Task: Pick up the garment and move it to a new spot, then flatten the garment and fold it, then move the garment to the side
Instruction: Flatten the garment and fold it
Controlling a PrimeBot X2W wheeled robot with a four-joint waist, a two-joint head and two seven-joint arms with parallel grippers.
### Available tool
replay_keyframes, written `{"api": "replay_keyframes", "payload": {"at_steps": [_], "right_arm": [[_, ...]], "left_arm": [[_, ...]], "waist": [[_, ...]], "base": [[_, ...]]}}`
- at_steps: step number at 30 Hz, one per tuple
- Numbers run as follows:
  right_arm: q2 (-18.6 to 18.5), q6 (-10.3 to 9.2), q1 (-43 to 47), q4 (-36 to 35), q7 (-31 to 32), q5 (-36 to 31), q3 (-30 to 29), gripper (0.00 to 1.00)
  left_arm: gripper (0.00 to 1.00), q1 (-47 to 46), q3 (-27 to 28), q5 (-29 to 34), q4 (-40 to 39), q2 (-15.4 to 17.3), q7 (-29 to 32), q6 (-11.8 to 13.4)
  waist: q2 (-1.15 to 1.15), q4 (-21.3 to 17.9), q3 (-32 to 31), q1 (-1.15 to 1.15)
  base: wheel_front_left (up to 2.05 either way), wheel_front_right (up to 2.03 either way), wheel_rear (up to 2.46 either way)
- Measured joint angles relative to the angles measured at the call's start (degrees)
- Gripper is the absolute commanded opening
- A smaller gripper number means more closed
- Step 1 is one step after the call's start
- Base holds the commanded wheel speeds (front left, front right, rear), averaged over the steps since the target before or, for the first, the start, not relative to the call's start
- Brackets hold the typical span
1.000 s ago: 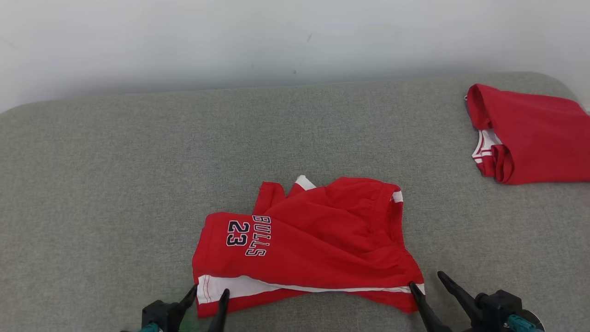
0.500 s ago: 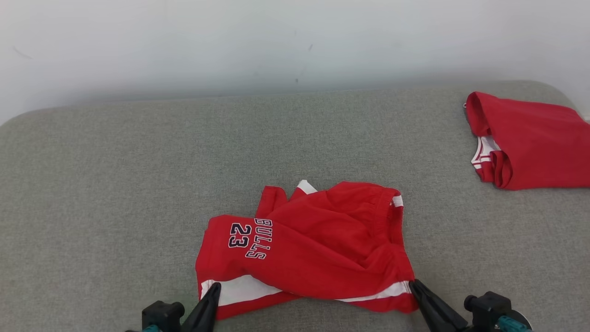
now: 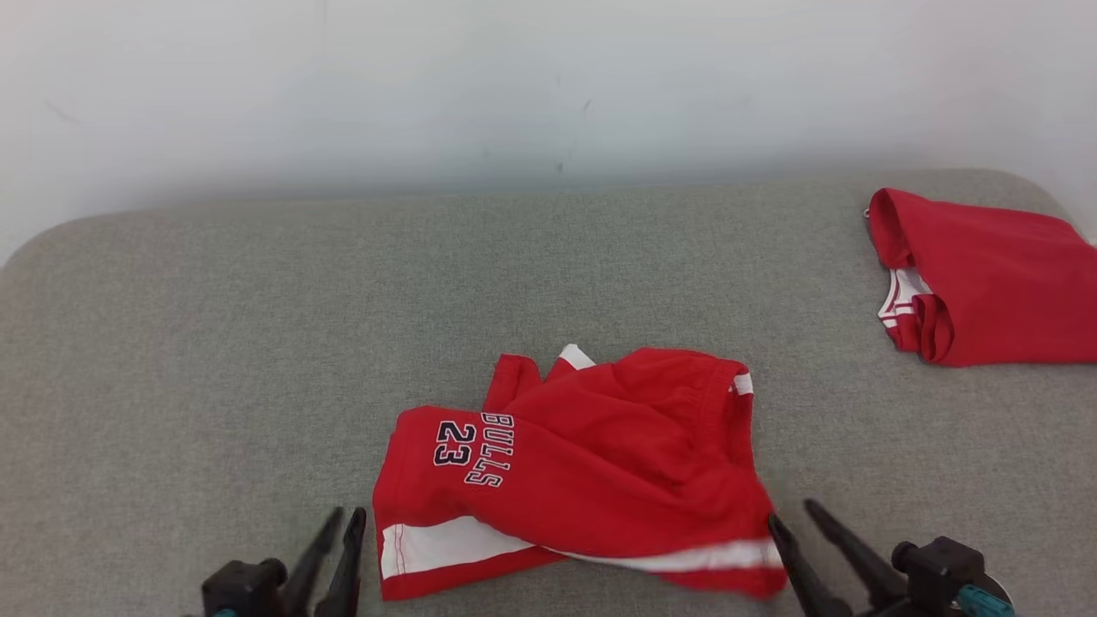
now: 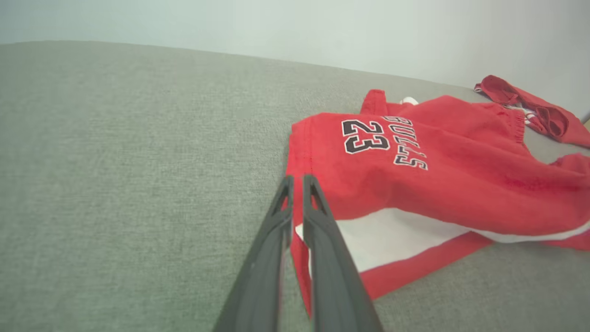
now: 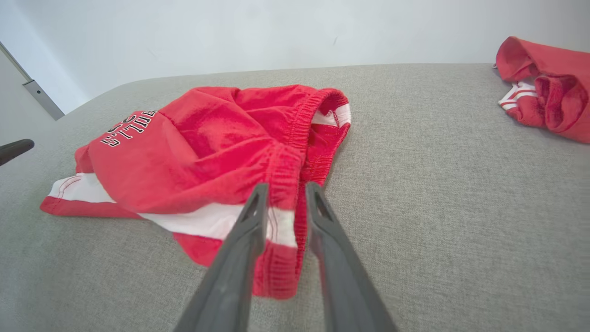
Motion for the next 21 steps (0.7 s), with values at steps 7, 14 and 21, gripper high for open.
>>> {"api": "replay_keyframes", "payload": {"at_steps": [7,14,21], "right_arm": [[1.4,0.00,3.6,-4.0,0.0,-2.7,-9.2,1.00],[4.3,0.00,8.4,-7.8,0.0,-5.6,-17.2,1.00],[7.0,0.00,11.6,-10.9,0.0,-7.3,-21.0,1.00]], "left_arm": [[1.00,3.2,10.1,4.9,-7.1,-1.9,0.0,0.0],[1.00,7.4,18.0,9.3,-14.5,-4.8,0.0,0.0],[1.00,11.6,19.5,12.2,-19.2,-6.0,0.0,0.0]], "waist": [[0.00,0.7,-0.9,0.00],[0.00,1.8,-1.6,0.00],[0.00,2.6,-2.7,0.00]], "base": [[0.00,0.00,0.00],[0.00,0.00,0.00],[0.00,0.00,0.00]]}}
